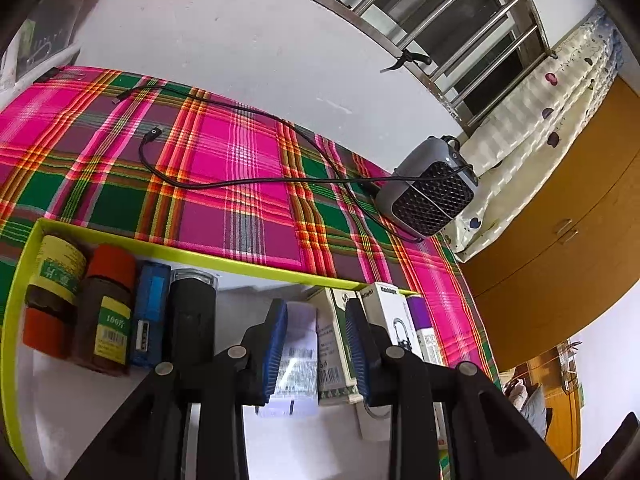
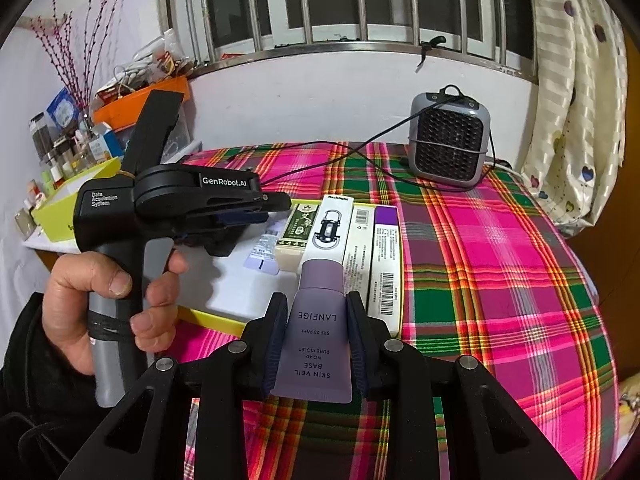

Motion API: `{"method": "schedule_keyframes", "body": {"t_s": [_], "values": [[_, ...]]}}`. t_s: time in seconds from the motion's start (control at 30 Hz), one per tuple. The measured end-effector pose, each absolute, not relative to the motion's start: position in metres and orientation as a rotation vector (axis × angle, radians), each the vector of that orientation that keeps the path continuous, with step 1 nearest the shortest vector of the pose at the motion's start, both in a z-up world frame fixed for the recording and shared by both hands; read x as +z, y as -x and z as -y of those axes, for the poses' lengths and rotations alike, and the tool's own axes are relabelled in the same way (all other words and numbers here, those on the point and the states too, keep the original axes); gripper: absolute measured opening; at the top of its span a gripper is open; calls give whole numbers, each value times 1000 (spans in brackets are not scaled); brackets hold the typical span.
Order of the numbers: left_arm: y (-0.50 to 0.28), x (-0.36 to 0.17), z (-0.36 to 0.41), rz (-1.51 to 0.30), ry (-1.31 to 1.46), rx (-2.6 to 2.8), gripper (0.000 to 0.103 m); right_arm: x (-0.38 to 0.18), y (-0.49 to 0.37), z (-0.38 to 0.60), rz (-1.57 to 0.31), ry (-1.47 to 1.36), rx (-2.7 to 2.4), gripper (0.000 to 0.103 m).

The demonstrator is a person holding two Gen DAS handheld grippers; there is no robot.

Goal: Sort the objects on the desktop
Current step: 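Carry the white bottle over the tray beside the black item with the left tool, then lower the white bottle into the tray and open the left tool while the right tool carries the tube over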

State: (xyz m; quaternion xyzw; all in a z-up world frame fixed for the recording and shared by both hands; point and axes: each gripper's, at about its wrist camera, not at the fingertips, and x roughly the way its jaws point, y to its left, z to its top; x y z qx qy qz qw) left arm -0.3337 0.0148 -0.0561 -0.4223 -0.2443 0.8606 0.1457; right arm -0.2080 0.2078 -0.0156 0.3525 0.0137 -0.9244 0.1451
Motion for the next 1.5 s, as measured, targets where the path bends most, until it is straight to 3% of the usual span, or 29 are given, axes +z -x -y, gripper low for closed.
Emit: {"method": "schedule_keyframes", "body": {"t_s": [0.17,0.53,1.5], "values": [[326,-38,-17,540,1263,2543,24,-11,206,-205,-61,-1013,-2671,31],[306,15,31,606,1105,2636,23,-6,208,-183,-86,-1013,-2633,31],[300,28,77,651,1096,2661,23,-33,289,-110,10,-1150,-2526,31]]}}
